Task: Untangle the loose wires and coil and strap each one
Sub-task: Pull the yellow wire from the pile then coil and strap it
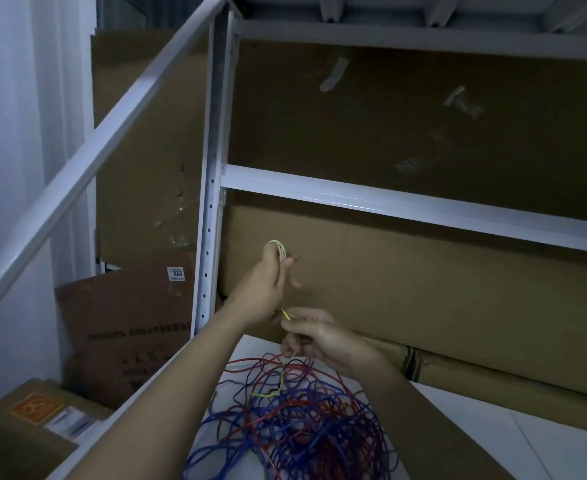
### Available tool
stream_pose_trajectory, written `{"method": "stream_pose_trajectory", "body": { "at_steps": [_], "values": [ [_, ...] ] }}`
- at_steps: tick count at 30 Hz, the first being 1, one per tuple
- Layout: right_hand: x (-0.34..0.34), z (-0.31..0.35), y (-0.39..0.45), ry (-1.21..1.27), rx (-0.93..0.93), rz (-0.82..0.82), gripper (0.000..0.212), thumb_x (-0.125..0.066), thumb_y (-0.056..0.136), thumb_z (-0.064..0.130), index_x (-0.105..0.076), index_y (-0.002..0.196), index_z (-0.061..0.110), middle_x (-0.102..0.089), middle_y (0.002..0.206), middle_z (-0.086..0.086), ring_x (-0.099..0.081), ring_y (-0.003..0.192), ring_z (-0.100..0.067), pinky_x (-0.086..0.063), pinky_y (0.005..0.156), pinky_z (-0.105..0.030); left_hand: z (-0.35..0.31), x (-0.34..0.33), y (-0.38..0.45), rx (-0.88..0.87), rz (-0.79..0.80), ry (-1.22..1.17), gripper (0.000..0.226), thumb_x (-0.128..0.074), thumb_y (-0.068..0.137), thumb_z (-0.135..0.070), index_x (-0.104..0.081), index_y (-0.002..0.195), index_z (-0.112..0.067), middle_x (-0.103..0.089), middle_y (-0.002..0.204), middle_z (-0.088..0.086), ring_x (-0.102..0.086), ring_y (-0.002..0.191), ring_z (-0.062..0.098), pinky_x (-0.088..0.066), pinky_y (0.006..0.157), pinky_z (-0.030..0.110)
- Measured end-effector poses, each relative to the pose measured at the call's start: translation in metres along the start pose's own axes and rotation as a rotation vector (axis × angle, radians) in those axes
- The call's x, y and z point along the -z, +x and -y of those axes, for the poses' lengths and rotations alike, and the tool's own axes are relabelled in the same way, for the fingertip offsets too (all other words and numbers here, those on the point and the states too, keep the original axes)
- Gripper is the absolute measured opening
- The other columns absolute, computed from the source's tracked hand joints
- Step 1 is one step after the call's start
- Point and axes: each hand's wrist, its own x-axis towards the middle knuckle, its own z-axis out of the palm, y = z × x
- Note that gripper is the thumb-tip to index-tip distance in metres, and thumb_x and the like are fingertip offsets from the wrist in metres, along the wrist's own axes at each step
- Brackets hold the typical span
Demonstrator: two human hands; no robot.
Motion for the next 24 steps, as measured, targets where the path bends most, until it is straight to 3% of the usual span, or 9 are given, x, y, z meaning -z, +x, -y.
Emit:
{"method": "stream_pose_trajectory", "body": {
  "at_steps": [2, 5, 9, 11, 14, 17, 21, 24],
  "values": [
    [0.003, -0.003, 0.0, -0.025, 0.023, -0.009, 0.017, -0.049, 0.098, 0.009, -0.062, 0.107, 0.006, -0.043, 0.049, 0.004, -0.053, 0.058, -0.013, -0.048, 0.077, -0.031, 0.004, 0.002, -0.002, 0.005, 0.041, 0.212, 0.018, -0.032, 0.103, -0.032, -0.035, 0.107, -0.014, -0.067, 0.11, 0.007, -0.067, 0.074, 0.024, -0.054, 0.069, 0.046],
    [0.01, -0.007, 0.003, -0.032, 0.038, -0.075, 0.016, -0.05, 0.097, 0.008, -0.065, 0.102, 0.006, -0.033, 0.049, 0.007, -0.036, 0.046, -0.007, -0.041, 0.055, -0.017, 0.011, 0.007, -0.006, 0.014, 0.114, 0.328, 0.017, -0.032, 0.103, -0.03, -0.036, 0.104, -0.013, -0.065, 0.109, 0.002, -0.062, 0.069, 0.024, -0.053, 0.067, 0.045],
    [0.013, -0.006, 0.012, -0.311, 0.098, -0.184, 0.015, -0.055, 0.095, 0.015, -0.068, 0.091, 0.019, -0.052, 0.055, 0.013, -0.044, 0.045, 0.003, -0.04, 0.052, -0.015, 0.018, 0.011, -0.015, 0.006, 0.2, 0.414, 0.018, -0.031, 0.103, -0.03, -0.037, 0.092, -0.018, -0.052, 0.077, 0.0, -0.049, 0.062, 0.019, -0.034, 0.056, 0.035],
    [0.011, -0.004, 0.02, -0.508, 0.201, -0.247, 0.013, -0.057, 0.094, 0.015, -0.067, 0.086, 0.02, -0.058, 0.066, 0.005, -0.047, 0.051, 0.001, -0.039, 0.054, -0.017, 0.023, 0.014, -0.02, 0.05, 0.232, 0.416, 0.025, -0.031, 0.104, -0.032, -0.045, 0.095, -0.014, -0.05, 0.073, -0.001, -0.05, 0.067, 0.021, -0.033, 0.058, 0.034],
    [0.006, -0.002, 0.032, -0.561, 0.325, -0.258, 0.009, -0.059, 0.091, 0.012, -0.062, 0.085, 0.018, -0.054, 0.06, 0.0, -0.045, 0.052, -0.01, -0.037, 0.052, -0.027, 0.027, 0.024, -0.03, 0.12, 0.286, 0.326, 0.036, -0.033, 0.102, -0.042, -0.055, 0.091, -0.016, -0.058, 0.076, 0.0, -0.056, 0.074, 0.021, -0.04, 0.062, 0.034],
    [0.001, -0.002, 0.046, -0.475, 0.375, -0.264, 0.016, -0.066, 0.086, 0.007, -0.059, 0.081, 0.02, -0.049, 0.047, 0.009, -0.043, 0.047, -0.005, -0.036, 0.049, -0.02, 0.033, 0.037, -0.039, 0.189, 0.345, 0.175, 0.045, -0.04, 0.099, -0.048, -0.06, 0.089, -0.009, -0.061, 0.077, 0.009, -0.055, 0.069, 0.018, -0.043, 0.065, 0.033],
    [-0.009, -0.004, 0.061, -0.304, 0.363, -0.245, 0.019, -0.072, 0.081, 0.003, -0.061, 0.08, 0.019, -0.053, 0.051, 0.008, -0.047, 0.048, -0.004, -0.039, 0.052, -0.015, 0.04, 0.058, -0.043, 0.285, 0.368, -0.188, 0.04, -0.041, 0.101, -0.038, -0.051, 0.069, -0.016, -0.042, 0.054, -0.005, -0.033, 0.051, 0.012, -0.027, 0.056, 0.028],
    [-0.016, -0.012, 0.065, -0.124, 0.282, -0.159, 0.012, -0.07, 0.084, 0.008, -0.064, 0.08, 0.018, -0.065, 0.064, 0.002, -0.061, 0.061, -0.008, -0.048, 0.063, -0.018, 0.048, 0.066, -0.043, 0.29, 0.397, -0.359, 0.043, -0.04, 0.103, -0.031, -0.047, 0.063, -0.017, -0.032, 0.05, -0.001, -0.022, 0.049, 0.014, -0.014, 0.058, 0.036]
  ]
}}
